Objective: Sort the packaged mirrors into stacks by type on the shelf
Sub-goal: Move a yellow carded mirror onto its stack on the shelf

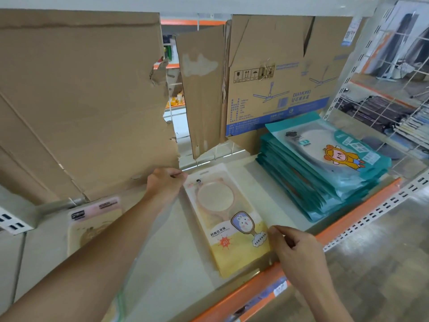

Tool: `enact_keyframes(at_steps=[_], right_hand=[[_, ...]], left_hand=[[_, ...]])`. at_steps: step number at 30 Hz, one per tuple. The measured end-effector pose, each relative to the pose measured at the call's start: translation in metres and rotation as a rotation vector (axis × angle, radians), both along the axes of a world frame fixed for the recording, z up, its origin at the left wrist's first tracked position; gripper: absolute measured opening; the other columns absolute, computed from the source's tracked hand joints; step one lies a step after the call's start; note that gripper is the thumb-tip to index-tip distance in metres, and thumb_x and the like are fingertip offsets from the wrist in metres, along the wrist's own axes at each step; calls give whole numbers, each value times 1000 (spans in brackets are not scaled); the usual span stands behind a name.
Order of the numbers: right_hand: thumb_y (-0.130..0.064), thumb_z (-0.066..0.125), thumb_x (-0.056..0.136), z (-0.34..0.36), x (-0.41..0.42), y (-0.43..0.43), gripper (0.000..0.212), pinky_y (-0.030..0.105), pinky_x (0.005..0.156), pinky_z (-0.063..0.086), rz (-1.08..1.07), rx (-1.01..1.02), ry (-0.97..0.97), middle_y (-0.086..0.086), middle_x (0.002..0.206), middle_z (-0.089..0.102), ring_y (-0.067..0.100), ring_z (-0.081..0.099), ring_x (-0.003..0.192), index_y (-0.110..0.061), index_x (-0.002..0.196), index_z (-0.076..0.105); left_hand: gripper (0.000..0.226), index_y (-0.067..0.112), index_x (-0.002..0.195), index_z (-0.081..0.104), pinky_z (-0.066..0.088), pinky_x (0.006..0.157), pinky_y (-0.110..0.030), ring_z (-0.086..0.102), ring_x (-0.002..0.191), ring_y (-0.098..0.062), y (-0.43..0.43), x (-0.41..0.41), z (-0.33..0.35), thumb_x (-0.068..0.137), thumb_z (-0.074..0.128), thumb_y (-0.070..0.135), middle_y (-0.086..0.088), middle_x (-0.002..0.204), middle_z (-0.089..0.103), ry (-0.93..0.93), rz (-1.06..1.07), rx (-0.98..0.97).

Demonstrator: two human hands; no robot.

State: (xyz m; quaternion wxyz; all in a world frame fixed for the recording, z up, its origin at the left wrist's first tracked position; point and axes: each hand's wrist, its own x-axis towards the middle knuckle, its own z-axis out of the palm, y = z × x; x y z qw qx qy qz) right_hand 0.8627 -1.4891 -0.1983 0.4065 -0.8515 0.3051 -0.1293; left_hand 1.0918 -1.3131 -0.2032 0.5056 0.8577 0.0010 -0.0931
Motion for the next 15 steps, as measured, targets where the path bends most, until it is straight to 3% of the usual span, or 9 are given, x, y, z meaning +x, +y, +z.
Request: enact_keyframes(at_steps=[3,8,12,15], right_hand=[[-33,55,91,4,7,-6,25,30,70,45,-30,-138,-24,0,87,68,12,58,76,-18,101,73],[-34,52,93,14,24,-6,34,25,79,40,68,-192,-38,-1,109,60,11,55,93,-17,121,63],[-32,53,92,22,36,0,37,31,95,40,194,-234,-39,4,126,59,20,52,114,-16,125,60],[-29,52,88,31,39,7,30,34,82,44,303,-287,-70,9,109,66,28,57,100,-11,107,67]], left_hand=[[21,23,101,72,49,75,-27,64,84,-19,8,-8,6,90,57,33,5,74,65,-77,-16,87],[26,19,103,72,35,69,-23,61,87,-23,26,-33,23,94,51,32,-2,81,65,-228,-35,287],[25,18,100,73,34,67,-22,64,90,-25,43,-58,36,94,51,29,-6,90,72,-314,-15,400],[21,20,99,73,41,72,-22,66,90,-24,58,-77,43,92,54,26,-4,94,73,-380,25,431]])
